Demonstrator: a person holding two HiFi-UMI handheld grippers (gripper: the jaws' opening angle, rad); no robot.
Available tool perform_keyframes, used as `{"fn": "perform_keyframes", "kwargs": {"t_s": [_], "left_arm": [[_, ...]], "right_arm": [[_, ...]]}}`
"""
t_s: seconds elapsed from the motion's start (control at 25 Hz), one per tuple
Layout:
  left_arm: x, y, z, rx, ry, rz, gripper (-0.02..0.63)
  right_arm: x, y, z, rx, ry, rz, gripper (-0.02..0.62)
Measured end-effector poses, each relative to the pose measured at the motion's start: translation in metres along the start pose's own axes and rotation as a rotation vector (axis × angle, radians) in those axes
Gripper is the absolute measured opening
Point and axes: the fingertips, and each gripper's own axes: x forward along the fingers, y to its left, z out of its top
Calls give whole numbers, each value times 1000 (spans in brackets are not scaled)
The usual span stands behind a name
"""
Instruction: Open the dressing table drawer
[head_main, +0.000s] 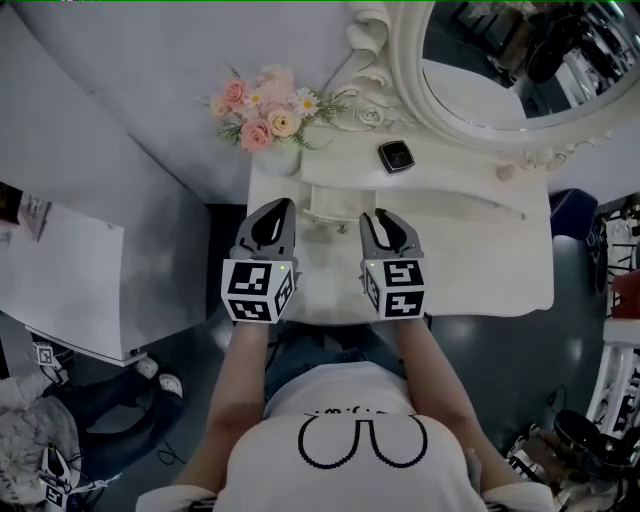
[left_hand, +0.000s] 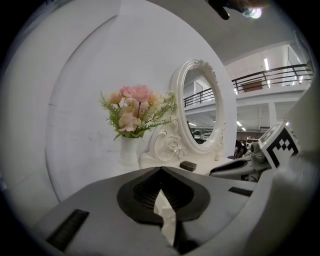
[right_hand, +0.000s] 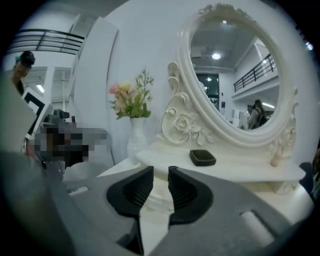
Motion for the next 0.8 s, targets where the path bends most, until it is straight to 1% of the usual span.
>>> {"fn": "perform_keyframes", "kwargs": {"t_s": [0.08,0.28,0.44,0.56,0.68,0.8], "left_arm": [[-2,-4,14,26,-26,1,-2],[-12,-5,55,86,-111,27,-2],[-21,-2,87,126,-173,65,-2],[-29,0,112,159,-225,92,-2],[-35,-2,133,194,-274,105,-2],[-38,-6,147,217,-307,112,-2]], "right_arm": [[-8,-6,24,-44,-60,4,74],[-31,-16,83,-144,-208,13,1],[-51,-19,119,-199,-293,34,-3],[-62,-18,146,-241,-380,61,-3],[-74,-19,166,-245,-456,76,-3],[-80,-18,179,-246,-493,100,-3]]}}
